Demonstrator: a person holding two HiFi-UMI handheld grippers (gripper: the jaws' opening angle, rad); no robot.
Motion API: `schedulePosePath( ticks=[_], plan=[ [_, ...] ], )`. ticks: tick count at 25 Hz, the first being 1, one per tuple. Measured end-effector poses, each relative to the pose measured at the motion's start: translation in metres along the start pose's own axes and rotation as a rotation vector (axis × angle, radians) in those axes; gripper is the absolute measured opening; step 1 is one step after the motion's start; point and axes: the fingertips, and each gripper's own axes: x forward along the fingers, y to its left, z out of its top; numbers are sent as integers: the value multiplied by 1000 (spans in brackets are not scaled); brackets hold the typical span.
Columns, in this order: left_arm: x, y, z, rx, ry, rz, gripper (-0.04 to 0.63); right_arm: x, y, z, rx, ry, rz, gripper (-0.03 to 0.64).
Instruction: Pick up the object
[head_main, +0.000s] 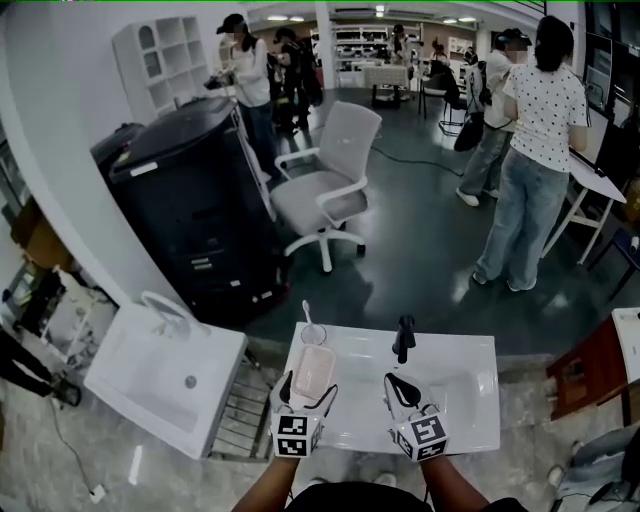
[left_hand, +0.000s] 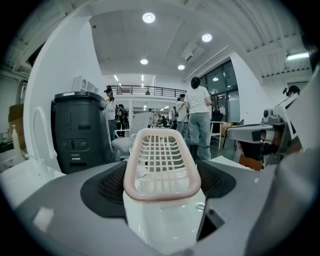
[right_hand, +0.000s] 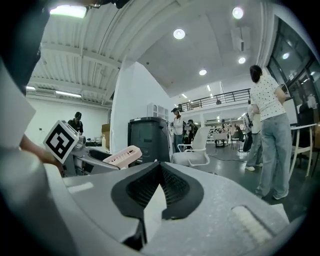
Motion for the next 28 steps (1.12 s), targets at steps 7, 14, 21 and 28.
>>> schedulePosePath(
  ticks=[7,14,21,28],
  plan=[
    [2,-16,16,2,-43,-29,463,-11,-10,12,-33,-29,-35,3],
    [-1,-23,18,3,-56,-51,463,-14,-11,11,-28,-30,-29,3],
    [-5,-29,21,-16,-66,-81,463,-16,-10,14,-65,-31,-29,2],
    [-6,-33,23,-18,-70,-103,463,-20,-9,15,-48,-45,-38,2]
  ],
)
